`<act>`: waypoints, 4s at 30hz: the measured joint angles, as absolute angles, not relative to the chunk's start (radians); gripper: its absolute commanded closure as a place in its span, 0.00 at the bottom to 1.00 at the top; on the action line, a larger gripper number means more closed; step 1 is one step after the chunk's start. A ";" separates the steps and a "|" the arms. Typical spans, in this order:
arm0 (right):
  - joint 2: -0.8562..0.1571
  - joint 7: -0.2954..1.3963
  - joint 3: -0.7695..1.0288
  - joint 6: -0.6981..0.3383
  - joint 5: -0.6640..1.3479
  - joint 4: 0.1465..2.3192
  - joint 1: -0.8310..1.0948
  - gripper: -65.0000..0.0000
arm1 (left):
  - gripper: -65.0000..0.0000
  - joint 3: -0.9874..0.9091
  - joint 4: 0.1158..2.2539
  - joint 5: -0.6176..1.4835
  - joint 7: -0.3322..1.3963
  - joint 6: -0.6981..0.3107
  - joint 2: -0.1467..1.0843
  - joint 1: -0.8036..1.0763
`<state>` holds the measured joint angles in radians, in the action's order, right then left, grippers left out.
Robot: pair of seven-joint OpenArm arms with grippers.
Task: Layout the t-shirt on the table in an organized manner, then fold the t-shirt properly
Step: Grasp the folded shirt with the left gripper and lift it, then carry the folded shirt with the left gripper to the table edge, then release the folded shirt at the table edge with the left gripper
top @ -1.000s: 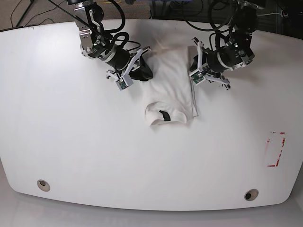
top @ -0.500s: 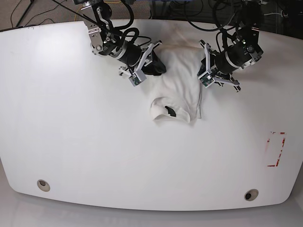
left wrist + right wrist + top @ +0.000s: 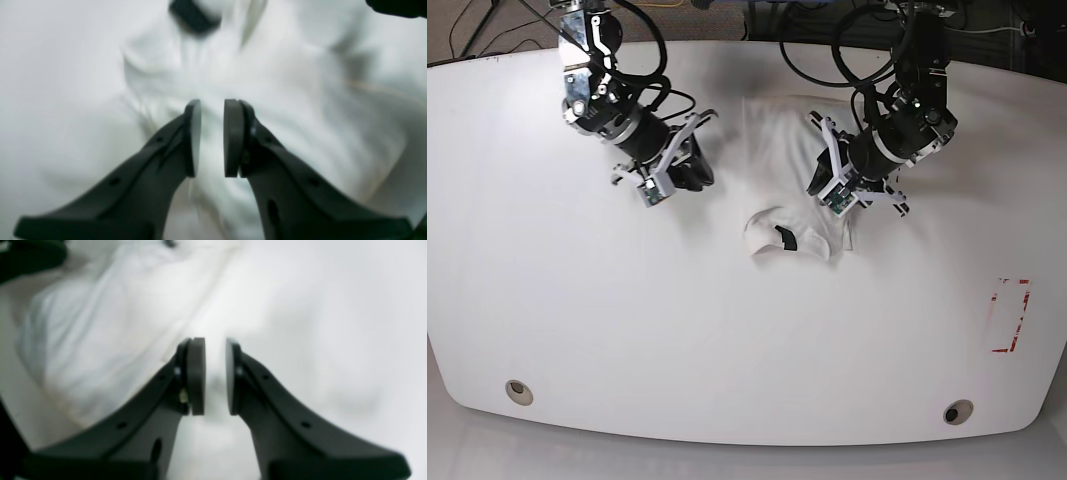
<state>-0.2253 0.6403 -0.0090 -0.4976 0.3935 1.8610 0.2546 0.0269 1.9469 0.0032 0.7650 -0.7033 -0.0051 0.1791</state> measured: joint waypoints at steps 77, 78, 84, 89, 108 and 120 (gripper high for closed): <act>-0.183 0.703 0.150 -0.622 0.399 1.945 0.325 0.86 | 0.85 -0.281 1.223 -0.109 0.440 -0.690 0.673 0.157; -0.183 0.703 0.149 -0.622 0.399 1.945 0.329 0.86 | 0.85 -0.281 1.224 -0.109 0.442 -0.690 0.673 0.154; -0.183 0.709 0.150 -0.622 0.397 1.969 0.345 0.86 | 0.85 -0.278 1.254 -0.120 0.479 -0.704 0.668 0.118; -0.183 0.700 0.149 -0.622 0.400 1.976 0.346 0.86 | 0.85 -0.313 1.338 -0.115 0.490 -0.705 0.656 0.115; -0.188 0.708 0.150 -0.622 0.399 1.989 0.362 0.86 | 0.85 -0.718 1.648 -0.131 0.772 -0.695 0.524 0.303; -0.185 0.708 0.149 -0.621 0.399 1.990 0.360 0.86 | 0.85 -0.837 1.655 -0.116 0.772 -0.708 0.327 0.472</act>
<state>-0.1852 0.7078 0.1490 -0.6212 0.3988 1.9896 0.3599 -0.8368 1.6550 -0.1162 0.7723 -0.7082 0.3275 0.4717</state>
